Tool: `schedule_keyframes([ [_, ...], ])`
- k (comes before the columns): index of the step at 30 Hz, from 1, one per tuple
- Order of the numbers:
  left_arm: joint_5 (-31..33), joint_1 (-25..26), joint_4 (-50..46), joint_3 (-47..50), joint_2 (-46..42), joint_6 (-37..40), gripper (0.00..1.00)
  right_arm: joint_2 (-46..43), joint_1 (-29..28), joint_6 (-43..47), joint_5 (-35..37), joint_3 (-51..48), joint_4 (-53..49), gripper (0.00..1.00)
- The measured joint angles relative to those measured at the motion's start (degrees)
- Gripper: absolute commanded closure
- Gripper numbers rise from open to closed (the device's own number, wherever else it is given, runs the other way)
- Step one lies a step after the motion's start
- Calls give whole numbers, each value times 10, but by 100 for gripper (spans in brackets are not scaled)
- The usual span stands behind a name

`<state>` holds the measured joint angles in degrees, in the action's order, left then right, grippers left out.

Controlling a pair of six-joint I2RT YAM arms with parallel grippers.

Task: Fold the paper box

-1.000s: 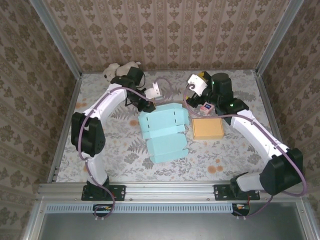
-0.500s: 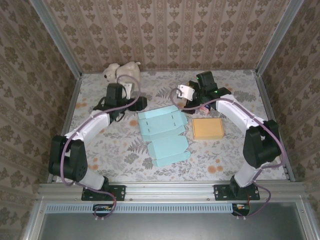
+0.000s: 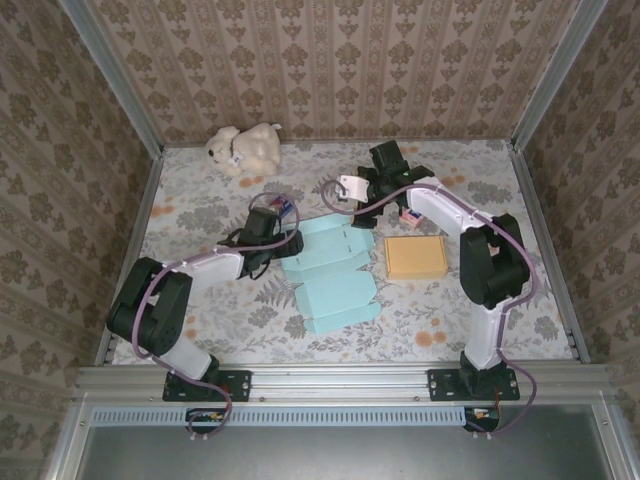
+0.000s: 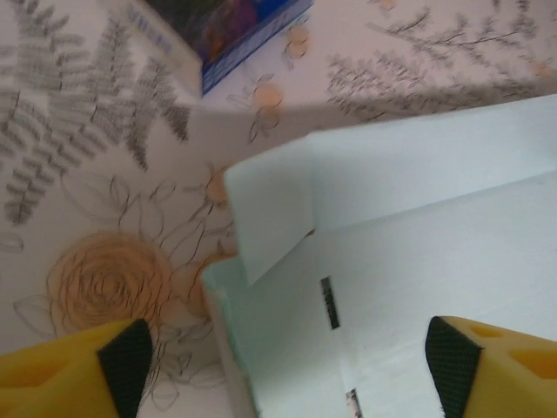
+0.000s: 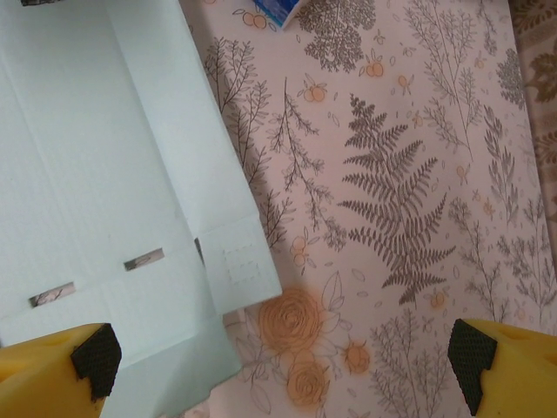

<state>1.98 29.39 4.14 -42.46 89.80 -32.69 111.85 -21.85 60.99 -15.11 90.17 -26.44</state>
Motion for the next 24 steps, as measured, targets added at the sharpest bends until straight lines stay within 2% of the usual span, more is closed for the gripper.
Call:
schedule_keyframes([
  [2, -2, 0, 15, 16, 0, -1, 43, 18, -6, 6, -1, 19, -7, 0],
  [6, -16, 0, 57, 44, -2, 12, 86, 43, -19, 13, -4, 46, -28, 3],
  [8, -22, 1, 72, 51, -6, 22, 100, 53, -28, 16, -3, 62, -45, 10],
  [15, -17, 18, 134, 72, -59, 88, 100, 73, -56, 12, -3, 158, -153, 27],
  [24, 18, 75, 366, 193, -97, 233, 100, 73, -65, -4, 29, 242, -287, 40],
])
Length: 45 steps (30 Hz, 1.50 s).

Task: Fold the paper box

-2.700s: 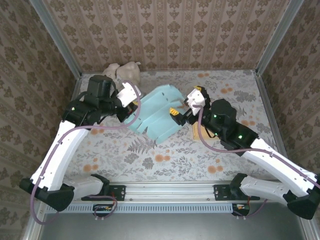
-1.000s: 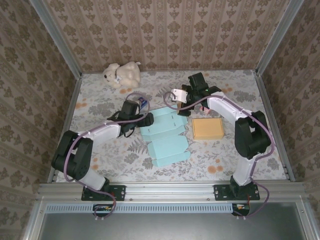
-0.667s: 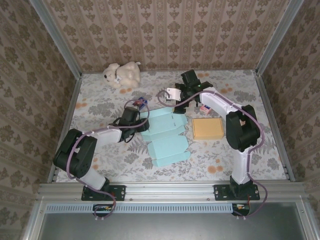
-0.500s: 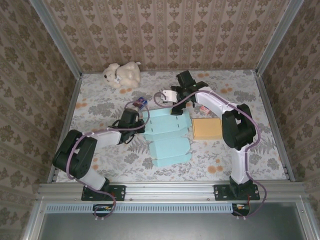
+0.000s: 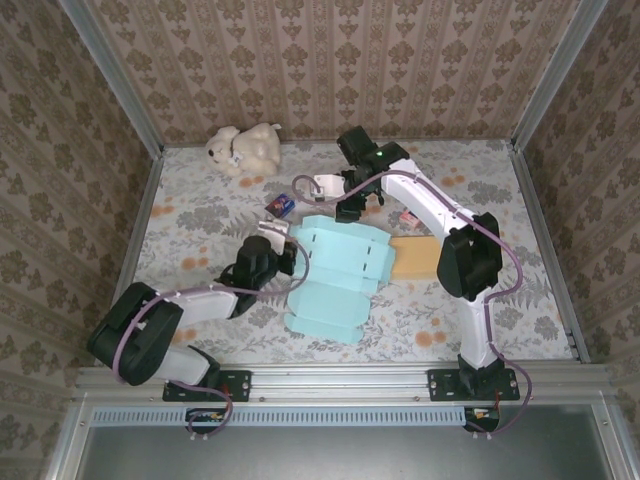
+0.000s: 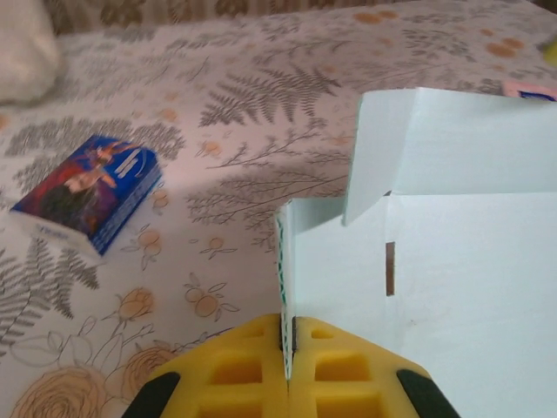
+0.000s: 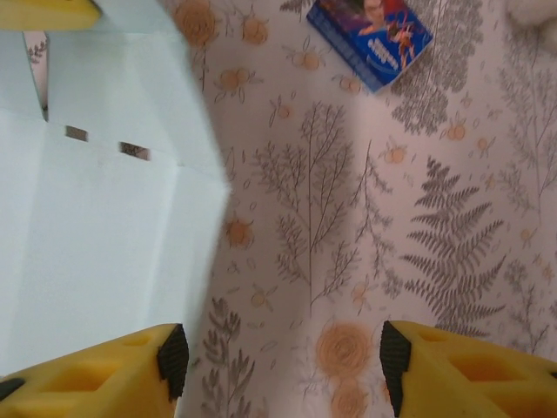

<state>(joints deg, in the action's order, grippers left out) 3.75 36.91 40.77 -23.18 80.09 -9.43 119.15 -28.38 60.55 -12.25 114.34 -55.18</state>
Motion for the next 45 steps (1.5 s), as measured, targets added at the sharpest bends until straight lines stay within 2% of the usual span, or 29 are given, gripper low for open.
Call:
schedule_keyframes([
  [3, 8, 9, 64, 21, 5, 37, 100, 0, 0, -13, 9, 10, -40, 47],
  [6, 16, 10, 117, 30, 12, 62, 100, -2, 1, -21, 15, 11, -70, 47],
  [13, 32, 13, 164, 33, 27, 87, 100, -36, 3, -70, 17, 11, -100, 47],
  [24, 32, 13, 194, 33, 28, 93, 100, -59, 4, -127, 12, 11, -149, 50],
  [31, 32, 13, 201, 37, 28, 93, 100, -50, 24, -150, 11, 11, -170, 61],
  [41, 36, 13, 206, 48, 28, 93, 100, -20, 34, -160, 10, 11, -189, 63],
  [45, 36, 13, 206, 48, 28, 93, 100, -19, 33, -159, 4, 11, -192, 69],
])
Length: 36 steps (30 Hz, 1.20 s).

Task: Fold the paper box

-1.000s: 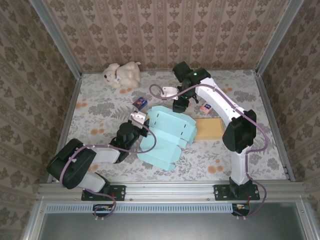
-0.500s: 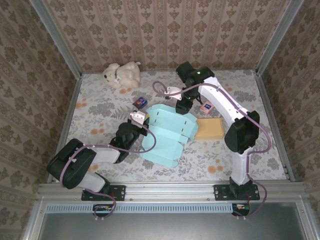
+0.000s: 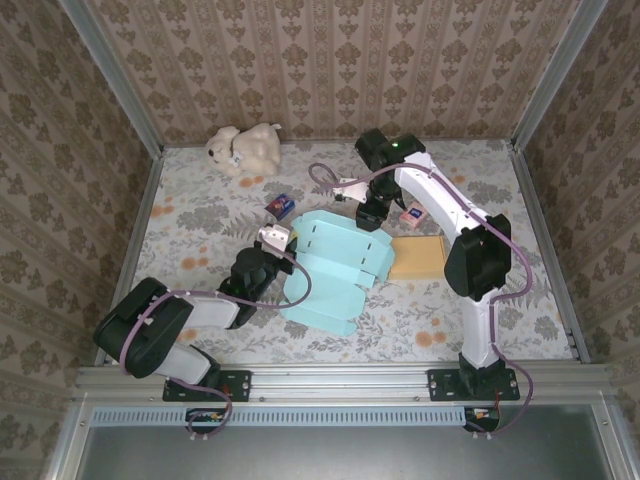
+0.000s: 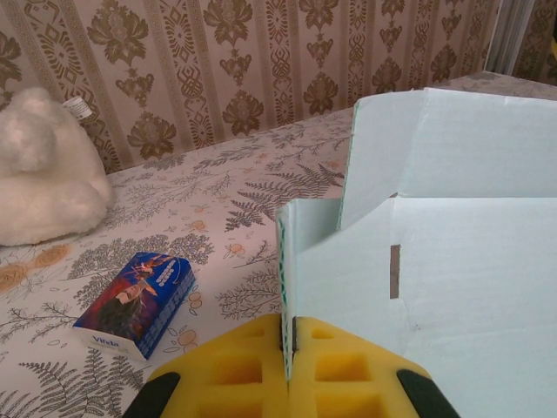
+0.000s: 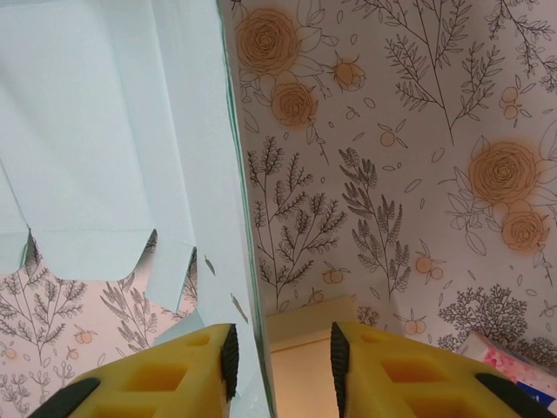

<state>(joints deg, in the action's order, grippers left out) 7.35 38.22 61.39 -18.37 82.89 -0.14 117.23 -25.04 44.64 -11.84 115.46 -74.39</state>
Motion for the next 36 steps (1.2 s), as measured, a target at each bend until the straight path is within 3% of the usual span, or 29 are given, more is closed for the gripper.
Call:
schedule_keyframes([
  [4, 0, 0, 1, 1, 0, 0, 100, 0, -3, 3, 0, -1, 0, 75],
  [21, 0, 0, 12, 11, -23, 0, 100, 18, -14, 8, -3, -25, 0, 79],
  [29, 0, 0, 12, 11, -23, 0, 100, 17, -14, 16, -4, -30, 9, 71],
  [36, 0, 0, 12, 11, -23, 0, 100, 4, -14, 16, -4, -36, 13, 70],
])
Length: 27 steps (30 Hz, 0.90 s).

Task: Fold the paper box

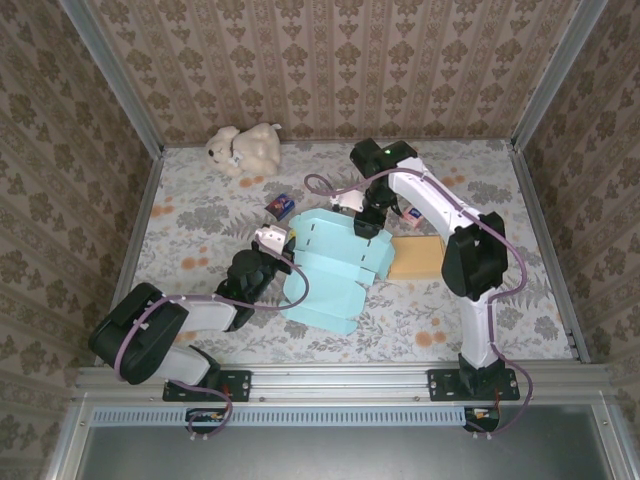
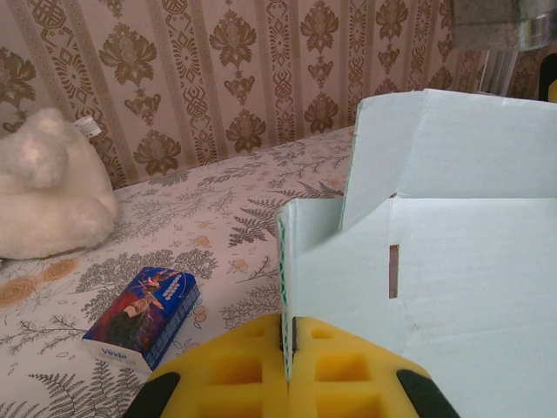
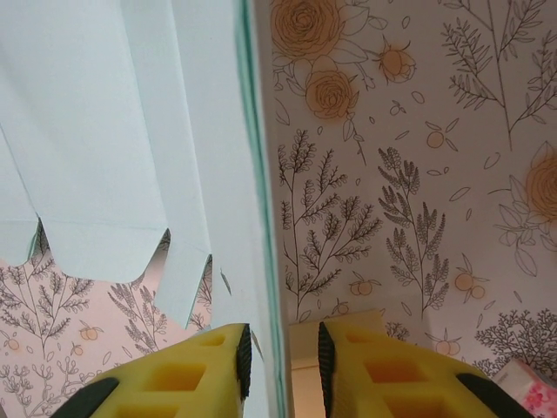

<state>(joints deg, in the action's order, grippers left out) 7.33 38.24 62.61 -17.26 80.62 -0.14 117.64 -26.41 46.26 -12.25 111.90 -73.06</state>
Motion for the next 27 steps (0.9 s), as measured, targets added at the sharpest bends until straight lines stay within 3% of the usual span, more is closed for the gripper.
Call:
schedule_keyframes([
  [15, 0, 0, 0, 0, 2, 0, 100, -24, 0, 1, -1, -3, 10, 75],
  [23, 0, 4, 1, 3, 2, 0, 100, -24, 0, 4, -2, -7, 11, 89],
  [25, 0, 4, 1, 4, 2, -1, 100, -24, 0, 4, -1, -8, 11, 100],
  [27, 0, 4, 0, 4, 2, -2, 87, -24, -3, 0, 0, -10, 12, 100],
])
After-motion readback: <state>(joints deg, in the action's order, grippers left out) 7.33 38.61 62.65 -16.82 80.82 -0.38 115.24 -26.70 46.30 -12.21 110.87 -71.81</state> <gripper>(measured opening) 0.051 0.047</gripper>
